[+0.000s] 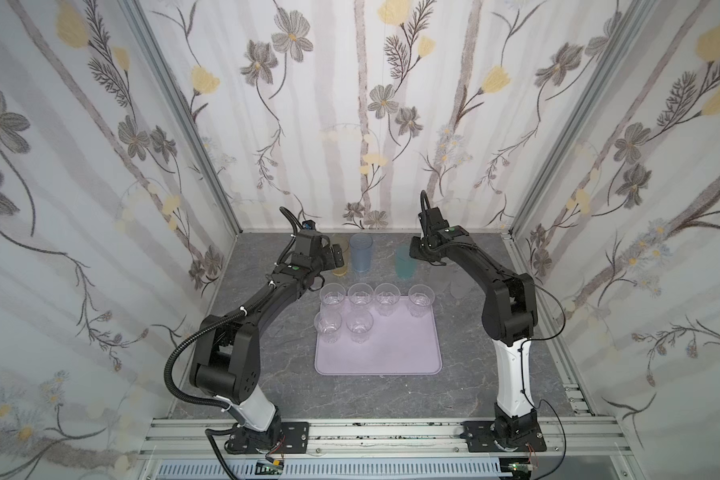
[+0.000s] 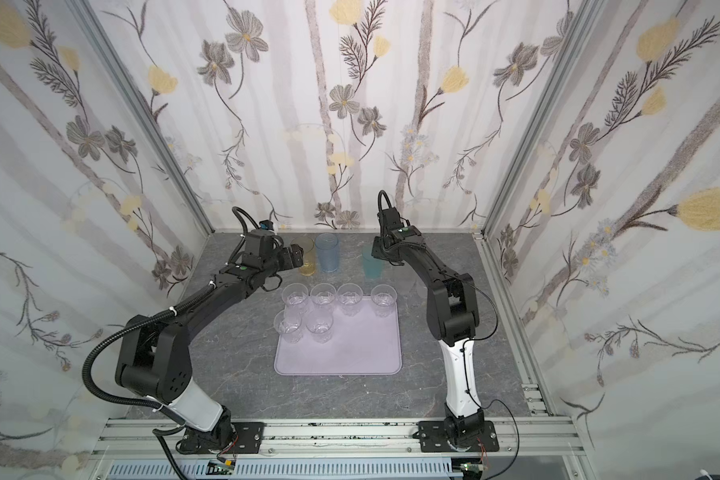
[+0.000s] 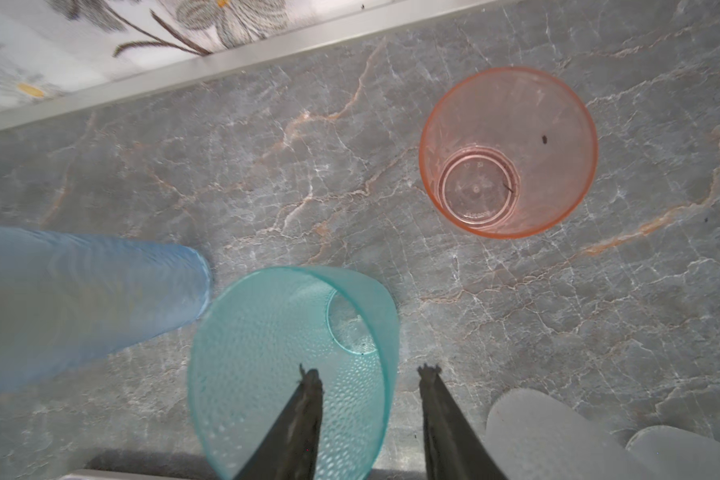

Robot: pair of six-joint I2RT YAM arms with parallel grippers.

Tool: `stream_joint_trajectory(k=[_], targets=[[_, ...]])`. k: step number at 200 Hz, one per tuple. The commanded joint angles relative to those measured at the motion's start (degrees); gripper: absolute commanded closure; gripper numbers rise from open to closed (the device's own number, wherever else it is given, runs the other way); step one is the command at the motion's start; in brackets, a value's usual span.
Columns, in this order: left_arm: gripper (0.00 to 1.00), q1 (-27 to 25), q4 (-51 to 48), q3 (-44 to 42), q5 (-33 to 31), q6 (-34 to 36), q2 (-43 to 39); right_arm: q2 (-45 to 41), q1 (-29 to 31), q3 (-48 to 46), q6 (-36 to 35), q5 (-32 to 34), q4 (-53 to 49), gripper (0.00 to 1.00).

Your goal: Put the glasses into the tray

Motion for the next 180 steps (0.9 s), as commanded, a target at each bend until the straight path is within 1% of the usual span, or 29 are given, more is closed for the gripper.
stream_joint_trajectory(k=[1,39,62,93,128,154,180], targets=[[0.05,-1.39,0.77,-2.45,-1.95,0.11,-2.12,0.88,-0.08,0.05,-0.54,1.04,1.12,0.64],[0.04,-5.68,0.74,-6.12,-5.53,0.84,-6.48,0.99,0.01,0.51,-0.58,-0.39,1.81,0.82],[0.03,-8.76,0.87,-6.57,-7.32,1.98,-8.47,-0.97,0.36,0.46,-0.67,-0.34,2.01,0.87],[0.02,-12.45,1.91,-6.29,-7.82,3.89,-10.04,-5.00,1.02,-0.55,-0.62,-0.53,1.65,0.90],[0.01,-16.26,4.88,-7.96,-7.99,5.55,-11.78,-10.81,2.36,-3.16,-0.81,-0.40,1.06,0.91],[0.00,-18.00,9.03,-11.46,-9.31,5.74,-14.88,-16.13,3.30,-7.09,-0.99,0.03,0.93,0.91],[0.00,-19.00,15.41,-16.70,-9.40,5.90,-19.01,-20.67,3.78,-11.03,-0.84,0.11,1.04,0.92]])
